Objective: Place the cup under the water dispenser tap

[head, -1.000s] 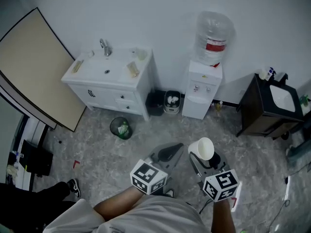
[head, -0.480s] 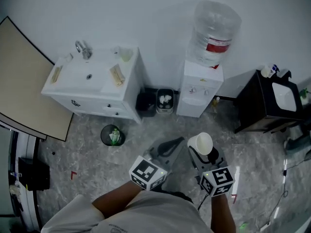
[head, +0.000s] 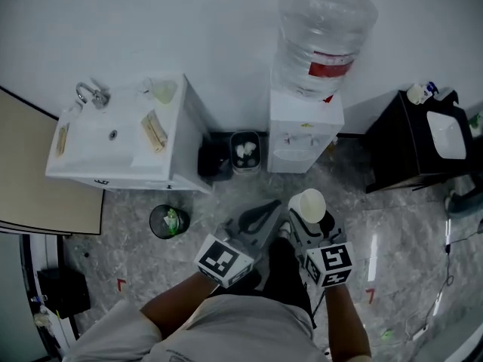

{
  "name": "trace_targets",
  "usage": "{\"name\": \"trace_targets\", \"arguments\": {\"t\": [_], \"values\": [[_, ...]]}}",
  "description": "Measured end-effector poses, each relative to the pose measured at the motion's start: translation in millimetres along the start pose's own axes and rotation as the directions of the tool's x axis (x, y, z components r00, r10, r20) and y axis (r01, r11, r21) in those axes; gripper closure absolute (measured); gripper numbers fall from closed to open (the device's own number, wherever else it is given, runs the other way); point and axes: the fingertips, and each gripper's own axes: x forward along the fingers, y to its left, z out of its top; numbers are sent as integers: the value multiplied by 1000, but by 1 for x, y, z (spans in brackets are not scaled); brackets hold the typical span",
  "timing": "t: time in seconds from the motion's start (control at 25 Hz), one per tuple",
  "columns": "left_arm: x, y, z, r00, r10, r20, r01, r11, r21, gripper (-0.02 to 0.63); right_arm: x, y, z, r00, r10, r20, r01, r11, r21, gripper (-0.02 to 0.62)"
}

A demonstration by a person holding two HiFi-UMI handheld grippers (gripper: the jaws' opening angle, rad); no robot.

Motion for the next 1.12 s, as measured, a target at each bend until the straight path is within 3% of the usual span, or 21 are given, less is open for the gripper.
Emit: {"name": "trace_targets", "arguments": {"t": [0.16,0.36,0.6,0.84,1.12], "values": [[46,40,-1,999,32,16,-32,999,-17,603,60,-50,-17,999,-11,-48,9,999,-40,336],[108,93,1,995,94,39,-93,995,-38,603,143,-98,-47,994,39,-105,-51,992,-118,336],[143,151,-21,982,184,43,-179,980,-90,603,234,-134,-117,982,54,-182,-85,983,-165,336],[147,182,-88,982,189,-11,-189,974,-126,603,306,-157,-218,963,17,-268,-59,987,-148,335],[143,213,-181,978,191,-80,-201,968,-149,603,382,-199,-317,949,-71,-306,31,990,-136,334]]}}
